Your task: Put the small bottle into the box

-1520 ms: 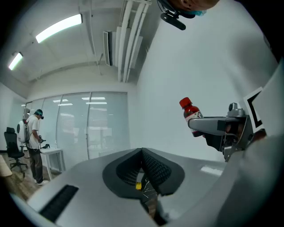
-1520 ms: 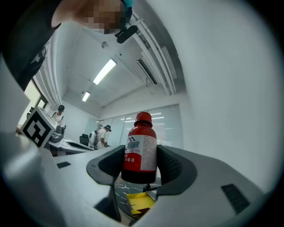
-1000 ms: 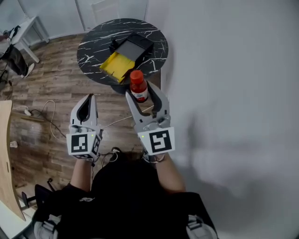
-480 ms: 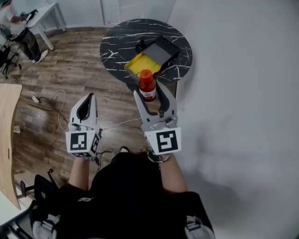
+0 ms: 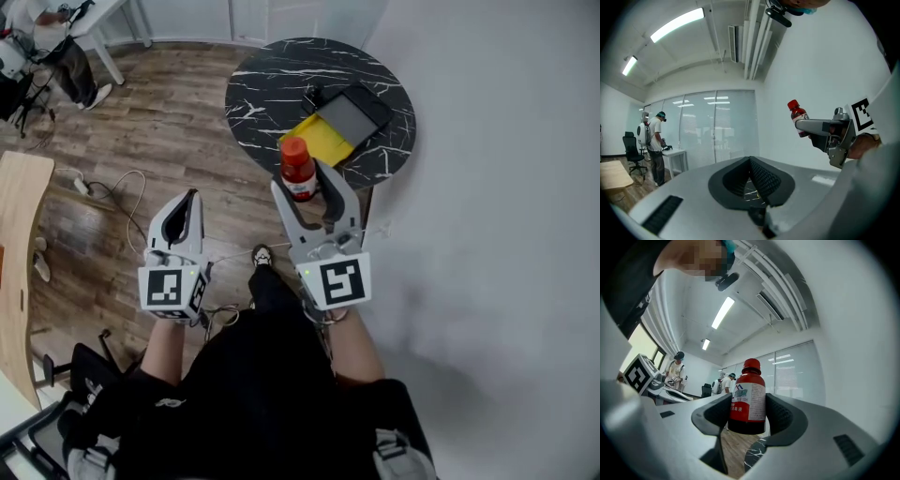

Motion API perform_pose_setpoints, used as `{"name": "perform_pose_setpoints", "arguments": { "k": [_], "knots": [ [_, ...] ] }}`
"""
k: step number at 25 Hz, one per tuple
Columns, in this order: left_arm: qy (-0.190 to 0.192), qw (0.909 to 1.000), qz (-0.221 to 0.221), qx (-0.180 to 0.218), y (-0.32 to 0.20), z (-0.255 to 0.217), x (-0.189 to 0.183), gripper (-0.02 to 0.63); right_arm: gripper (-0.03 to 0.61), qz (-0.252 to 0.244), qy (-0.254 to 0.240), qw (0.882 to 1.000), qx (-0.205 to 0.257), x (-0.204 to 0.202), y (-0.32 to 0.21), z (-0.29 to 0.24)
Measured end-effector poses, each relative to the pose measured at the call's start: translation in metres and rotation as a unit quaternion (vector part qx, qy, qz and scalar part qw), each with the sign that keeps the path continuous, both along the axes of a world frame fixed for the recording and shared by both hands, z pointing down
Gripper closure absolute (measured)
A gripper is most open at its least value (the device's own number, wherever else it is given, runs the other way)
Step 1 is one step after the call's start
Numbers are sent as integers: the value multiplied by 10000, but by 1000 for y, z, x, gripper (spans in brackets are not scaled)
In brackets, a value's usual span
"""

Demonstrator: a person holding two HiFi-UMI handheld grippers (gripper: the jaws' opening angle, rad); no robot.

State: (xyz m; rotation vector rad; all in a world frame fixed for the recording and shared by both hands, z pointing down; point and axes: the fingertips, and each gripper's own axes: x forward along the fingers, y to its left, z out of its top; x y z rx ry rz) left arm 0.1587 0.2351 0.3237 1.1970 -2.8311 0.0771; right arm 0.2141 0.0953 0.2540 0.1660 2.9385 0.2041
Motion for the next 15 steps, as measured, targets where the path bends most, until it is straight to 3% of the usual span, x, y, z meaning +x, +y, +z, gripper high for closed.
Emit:
{"name": "perform_pose_setpoints", "arguments": {
  "k": [7, 15],
  "knots": [
    [4, 9996, -250, -136, -12, -1, -93, 614, 368, -366, -84, 9992, -111, -99, -15, -2],
    [176, 9990, -305, -281, -63, 9, -190, 614, 368, -683, -113, 9973, -250, -197, -59, 2]
  ]
}}
